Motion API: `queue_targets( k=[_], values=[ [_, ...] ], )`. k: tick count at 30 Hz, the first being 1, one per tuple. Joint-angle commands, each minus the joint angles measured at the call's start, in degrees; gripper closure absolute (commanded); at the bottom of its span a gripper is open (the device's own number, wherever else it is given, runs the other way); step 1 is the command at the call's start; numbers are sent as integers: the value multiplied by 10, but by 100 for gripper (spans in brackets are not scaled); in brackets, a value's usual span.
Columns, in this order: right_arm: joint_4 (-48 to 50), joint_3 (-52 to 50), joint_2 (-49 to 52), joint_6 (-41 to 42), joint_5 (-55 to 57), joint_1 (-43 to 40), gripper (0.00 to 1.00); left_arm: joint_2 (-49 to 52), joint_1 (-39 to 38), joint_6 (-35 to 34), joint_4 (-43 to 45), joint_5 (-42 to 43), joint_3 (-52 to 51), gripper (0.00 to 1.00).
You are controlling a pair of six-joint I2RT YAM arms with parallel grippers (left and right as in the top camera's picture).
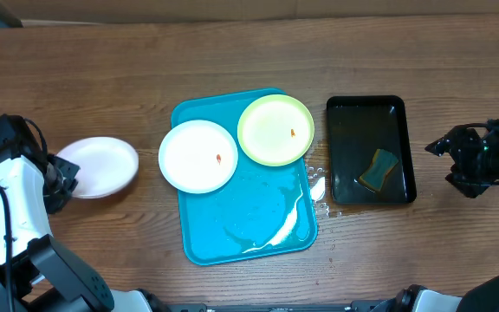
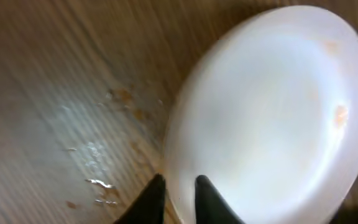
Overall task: Clean dirty plates on tray and stack at the side
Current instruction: 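Carry the pink plate left and set it on the table, then move the left gripper to the white plate and grip its rim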
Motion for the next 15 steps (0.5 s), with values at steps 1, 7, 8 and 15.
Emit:
queue_targets(
  k=[1, 7, 8, 15],
  values=[
    [3, 8, -3, -28, -14, 15, 23, -3, -1, 83, -3, 103, 31, 70],
    [3, 7, -3, -32, -13, 84, 23, -8, -21, 132, -38, 178, 75, 65],
    [5, 7, -3, -32, -9, 97, 24, -9, -31, 158, -38, 205, 76, 63],
    [11, 7, -3, -31, 17, 162, 24, -6, -198, 295, -34, 141, 52, 20]
  ],
)
